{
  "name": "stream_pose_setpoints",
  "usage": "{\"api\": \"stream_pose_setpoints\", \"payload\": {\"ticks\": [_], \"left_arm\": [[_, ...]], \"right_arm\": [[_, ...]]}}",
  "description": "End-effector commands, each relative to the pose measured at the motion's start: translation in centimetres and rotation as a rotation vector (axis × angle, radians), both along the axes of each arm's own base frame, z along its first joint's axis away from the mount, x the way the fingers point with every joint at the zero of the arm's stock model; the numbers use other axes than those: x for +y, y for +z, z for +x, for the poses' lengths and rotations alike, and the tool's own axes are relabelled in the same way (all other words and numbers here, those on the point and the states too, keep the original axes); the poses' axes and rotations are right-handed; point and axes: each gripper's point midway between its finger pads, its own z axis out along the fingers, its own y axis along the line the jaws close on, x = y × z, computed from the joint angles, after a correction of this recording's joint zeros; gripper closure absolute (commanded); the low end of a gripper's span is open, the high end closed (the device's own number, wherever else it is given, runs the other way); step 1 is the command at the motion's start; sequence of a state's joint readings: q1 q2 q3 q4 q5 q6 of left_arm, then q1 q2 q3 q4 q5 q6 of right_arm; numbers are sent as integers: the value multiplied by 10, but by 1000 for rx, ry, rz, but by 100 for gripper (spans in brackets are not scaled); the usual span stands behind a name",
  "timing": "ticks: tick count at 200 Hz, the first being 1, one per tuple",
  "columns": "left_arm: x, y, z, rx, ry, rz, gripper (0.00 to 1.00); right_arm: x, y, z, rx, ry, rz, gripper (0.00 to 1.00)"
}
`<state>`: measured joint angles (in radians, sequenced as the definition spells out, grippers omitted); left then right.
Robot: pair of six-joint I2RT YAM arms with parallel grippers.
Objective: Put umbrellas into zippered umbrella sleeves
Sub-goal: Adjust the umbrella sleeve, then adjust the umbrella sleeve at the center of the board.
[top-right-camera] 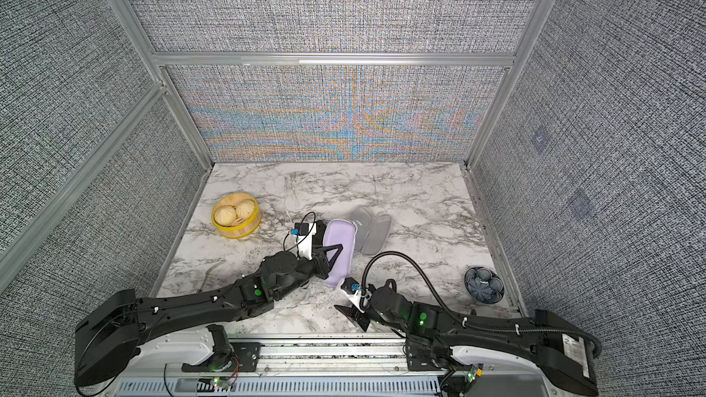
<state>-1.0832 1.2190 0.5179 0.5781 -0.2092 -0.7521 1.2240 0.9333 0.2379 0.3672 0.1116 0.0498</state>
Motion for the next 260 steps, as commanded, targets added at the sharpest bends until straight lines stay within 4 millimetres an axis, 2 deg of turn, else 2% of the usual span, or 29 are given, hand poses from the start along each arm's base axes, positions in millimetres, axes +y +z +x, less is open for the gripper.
{"api": "stream_pose_setpoints", "payload": {"ticks": [1,50,77,90,109,139,171,205,235,260], "left_arm": [[4,31,4,-63,34,-131,100],[1,41,6,-77,47,-168,100],[0,37,10,-63,68,-182,100],[0,37,10,-65,71,-182,100],[0,39,10,-69,74,-183,100],[0,40,10,-72,79,-180,100],[0,40,11,-76,85,-176,100],[1,40,11,-78,96,-169,100],[0,39,10,-77,93,-168,100],[-2,37,10,-73,90,-162,100]], "right_arm": [[12,34,14,-167,-39,122,49],[19,42,16,-263,-35,167,54],[18,51,21,-291,-69,212,62],[16,52,24,-298,-85,214,63],[10,53,27,-296,-121,232,70],[3,50,34,-290,-177,228,71],[7,52,34,-253,-181,246,70],[-2,55,41,-229,-248,283,69],[0,59,38,-235,-232,290,87],[2,58,38,-235,-223,268,96]]}}
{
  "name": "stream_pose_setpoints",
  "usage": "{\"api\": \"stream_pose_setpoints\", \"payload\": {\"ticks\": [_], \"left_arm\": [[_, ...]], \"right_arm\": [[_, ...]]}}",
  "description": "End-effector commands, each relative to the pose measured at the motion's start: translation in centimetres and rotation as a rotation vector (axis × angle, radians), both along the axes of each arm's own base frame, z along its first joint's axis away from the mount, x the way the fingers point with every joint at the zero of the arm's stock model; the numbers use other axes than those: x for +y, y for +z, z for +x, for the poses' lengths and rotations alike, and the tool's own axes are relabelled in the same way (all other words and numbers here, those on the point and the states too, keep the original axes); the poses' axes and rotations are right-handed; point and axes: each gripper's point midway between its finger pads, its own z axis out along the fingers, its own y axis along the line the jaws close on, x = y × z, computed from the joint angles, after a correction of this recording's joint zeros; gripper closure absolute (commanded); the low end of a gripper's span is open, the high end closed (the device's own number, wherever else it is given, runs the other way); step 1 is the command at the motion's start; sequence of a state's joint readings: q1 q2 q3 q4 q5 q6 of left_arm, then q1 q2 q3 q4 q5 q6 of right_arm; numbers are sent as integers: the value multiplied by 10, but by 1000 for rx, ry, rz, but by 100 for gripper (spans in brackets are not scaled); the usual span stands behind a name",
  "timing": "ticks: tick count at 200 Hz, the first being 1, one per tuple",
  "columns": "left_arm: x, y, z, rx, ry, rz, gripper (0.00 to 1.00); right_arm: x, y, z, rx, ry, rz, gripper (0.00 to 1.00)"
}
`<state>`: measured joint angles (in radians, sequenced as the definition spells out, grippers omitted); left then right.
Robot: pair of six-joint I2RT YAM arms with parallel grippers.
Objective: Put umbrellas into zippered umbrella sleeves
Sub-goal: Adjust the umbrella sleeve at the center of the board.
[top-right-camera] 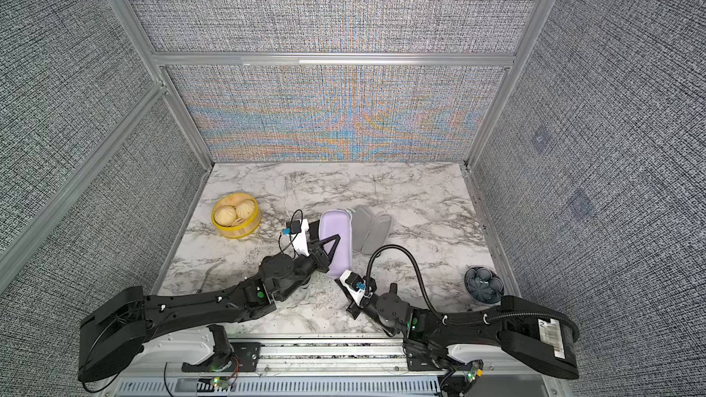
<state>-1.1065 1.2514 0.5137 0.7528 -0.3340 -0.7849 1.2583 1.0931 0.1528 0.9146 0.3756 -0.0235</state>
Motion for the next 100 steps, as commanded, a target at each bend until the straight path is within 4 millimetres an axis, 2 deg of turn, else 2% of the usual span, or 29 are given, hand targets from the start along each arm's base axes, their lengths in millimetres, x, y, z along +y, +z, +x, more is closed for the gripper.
{"api": "stream_pose_setpoints", "payload": {"ticks": [1,10,35,80,100], "left_arm": [[-4,9,-1,-22,-13,-23,100],[-5,9,-1,-20,-13,-23,100],[-5,7,1,-19,-1,-22,100],[-5,-11,5,6,50,-6,100],[-10,-23,6,30,55,3,100]], "right_arm": [[1,16,3,-15,-17,46,96],[2,15,3,-14,-16,39,100],[7,9,0,10,13,12,100],[10,-7,-3,82,23,-22,100],[13,-16,-5,115,33,-45,100]]}}
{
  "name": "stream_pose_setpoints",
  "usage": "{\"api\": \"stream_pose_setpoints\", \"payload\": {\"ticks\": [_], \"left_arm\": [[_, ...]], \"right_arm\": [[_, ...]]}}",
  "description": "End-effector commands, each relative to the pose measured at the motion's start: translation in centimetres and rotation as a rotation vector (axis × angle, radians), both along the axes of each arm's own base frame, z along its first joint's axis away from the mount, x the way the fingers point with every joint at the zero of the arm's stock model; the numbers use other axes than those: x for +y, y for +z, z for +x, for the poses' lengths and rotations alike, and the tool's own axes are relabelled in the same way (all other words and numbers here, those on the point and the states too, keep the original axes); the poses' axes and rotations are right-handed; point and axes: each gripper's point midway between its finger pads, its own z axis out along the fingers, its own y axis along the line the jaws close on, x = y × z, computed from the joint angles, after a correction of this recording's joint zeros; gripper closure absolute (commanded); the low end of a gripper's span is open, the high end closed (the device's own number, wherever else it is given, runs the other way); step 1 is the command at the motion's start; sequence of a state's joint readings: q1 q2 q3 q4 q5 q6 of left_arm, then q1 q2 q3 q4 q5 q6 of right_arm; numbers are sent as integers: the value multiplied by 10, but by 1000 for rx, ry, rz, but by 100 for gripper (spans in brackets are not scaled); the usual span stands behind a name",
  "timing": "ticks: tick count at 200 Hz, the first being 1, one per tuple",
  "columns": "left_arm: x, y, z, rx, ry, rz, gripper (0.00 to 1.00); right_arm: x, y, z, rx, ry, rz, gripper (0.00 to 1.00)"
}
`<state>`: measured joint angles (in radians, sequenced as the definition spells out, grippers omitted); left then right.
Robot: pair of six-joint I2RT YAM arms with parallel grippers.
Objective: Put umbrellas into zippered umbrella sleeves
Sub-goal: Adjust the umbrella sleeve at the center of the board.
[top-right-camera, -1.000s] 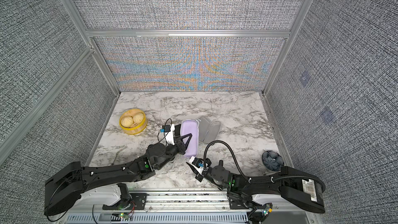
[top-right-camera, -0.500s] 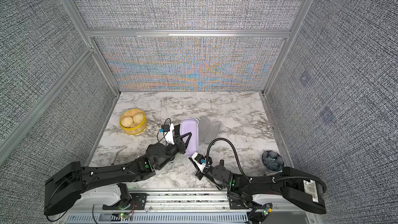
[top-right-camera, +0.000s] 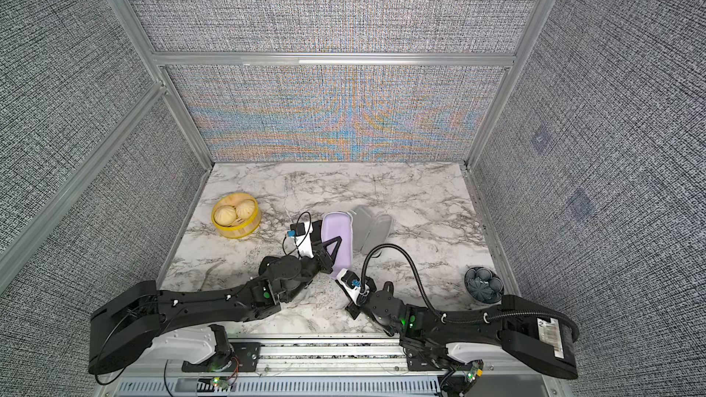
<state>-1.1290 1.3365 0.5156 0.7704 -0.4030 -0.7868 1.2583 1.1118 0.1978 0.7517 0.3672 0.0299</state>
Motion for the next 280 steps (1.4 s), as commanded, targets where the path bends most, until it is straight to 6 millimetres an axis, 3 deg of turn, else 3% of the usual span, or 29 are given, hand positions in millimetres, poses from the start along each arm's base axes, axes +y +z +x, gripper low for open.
{"api": "stream_pose_setpoints", "payload": {"ticks": [1,37,83,122,159,178,219,280], "left_arm": [[-6,4,2,4,10,-58,100],[-14,-30,0,74,23,-27,100],[-30,-78,-19,158,-5,35,100],[-24,-125,-30,265,-19,58,100],[-35,-161,-47,347,-95,24,88],[-35,-162,-51,335,-121,8,84],[-35,-179,-56,370,-115,33,63],[-22,-178,-54,339,-95,-1,41]], "right_arm": [[10,7,-4,34,31,52,100],[4,-20,-7,132,9,18,100],[-23,-62,-11,331,-98,-28,100],[-59,-92,-17,436,-203,-126,100],[-63,-106,-27,502,-188,-197,100],[-62,-112,-25,508,-204,-216,100],[-54,-117,-25,527,-196,-213,100],[-66,-118,-24,521,-224,-218,100]]}}
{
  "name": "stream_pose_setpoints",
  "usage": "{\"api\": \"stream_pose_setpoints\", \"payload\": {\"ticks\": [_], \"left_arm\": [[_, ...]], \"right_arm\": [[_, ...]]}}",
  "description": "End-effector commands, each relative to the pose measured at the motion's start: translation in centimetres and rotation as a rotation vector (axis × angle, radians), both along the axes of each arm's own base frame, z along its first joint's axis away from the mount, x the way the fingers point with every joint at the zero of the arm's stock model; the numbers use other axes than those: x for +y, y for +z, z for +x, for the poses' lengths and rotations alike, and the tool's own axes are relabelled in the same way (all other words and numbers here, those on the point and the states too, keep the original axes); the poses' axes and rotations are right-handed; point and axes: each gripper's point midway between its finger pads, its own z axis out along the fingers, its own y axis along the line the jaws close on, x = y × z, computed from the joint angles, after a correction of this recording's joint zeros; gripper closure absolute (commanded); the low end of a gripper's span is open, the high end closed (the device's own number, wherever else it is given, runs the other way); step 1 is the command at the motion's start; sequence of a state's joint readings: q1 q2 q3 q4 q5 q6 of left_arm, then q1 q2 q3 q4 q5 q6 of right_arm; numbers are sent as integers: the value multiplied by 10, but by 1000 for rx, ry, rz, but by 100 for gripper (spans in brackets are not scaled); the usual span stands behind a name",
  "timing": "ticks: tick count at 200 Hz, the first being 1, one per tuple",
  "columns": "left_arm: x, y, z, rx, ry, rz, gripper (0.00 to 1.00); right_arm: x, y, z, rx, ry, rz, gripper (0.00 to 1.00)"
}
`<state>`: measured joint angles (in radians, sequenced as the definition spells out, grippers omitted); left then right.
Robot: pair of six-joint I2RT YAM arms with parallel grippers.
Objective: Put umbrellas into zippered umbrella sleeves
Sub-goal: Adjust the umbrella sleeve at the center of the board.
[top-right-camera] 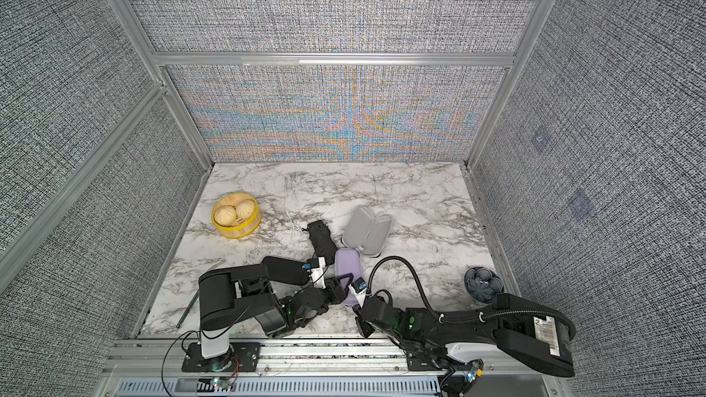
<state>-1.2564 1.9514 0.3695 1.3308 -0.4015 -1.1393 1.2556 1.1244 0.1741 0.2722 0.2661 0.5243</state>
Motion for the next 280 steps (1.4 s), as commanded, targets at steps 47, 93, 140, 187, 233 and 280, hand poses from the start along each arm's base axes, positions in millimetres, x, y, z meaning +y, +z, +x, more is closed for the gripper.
{"api": "stream_pose_setpoints", "payload": {"ticks": [47,93,140,187,233,280], "left_arm": [[3,-3,-9,-11,-55,39,0],[21,3,-4,-45,-7,95,0],[46,16,18,-129,74,172,0],[19,28,39,-114,-57,208,0],[11,18,51,-70,-54,170,0],[17,20,64,-99,-36,201,3]], "right_arm": [[-33,-2,13,-51,-92,-65,100],[-55,-10,17,-28,-149,-101,100],[-73,-19,26,-5,-274,-112,100],[-90,-10,32,-11,-383,-115,100],[-100,5,37,-53,-449,-52,100],[-104,11,46,-71,-483,-40,100]]}}
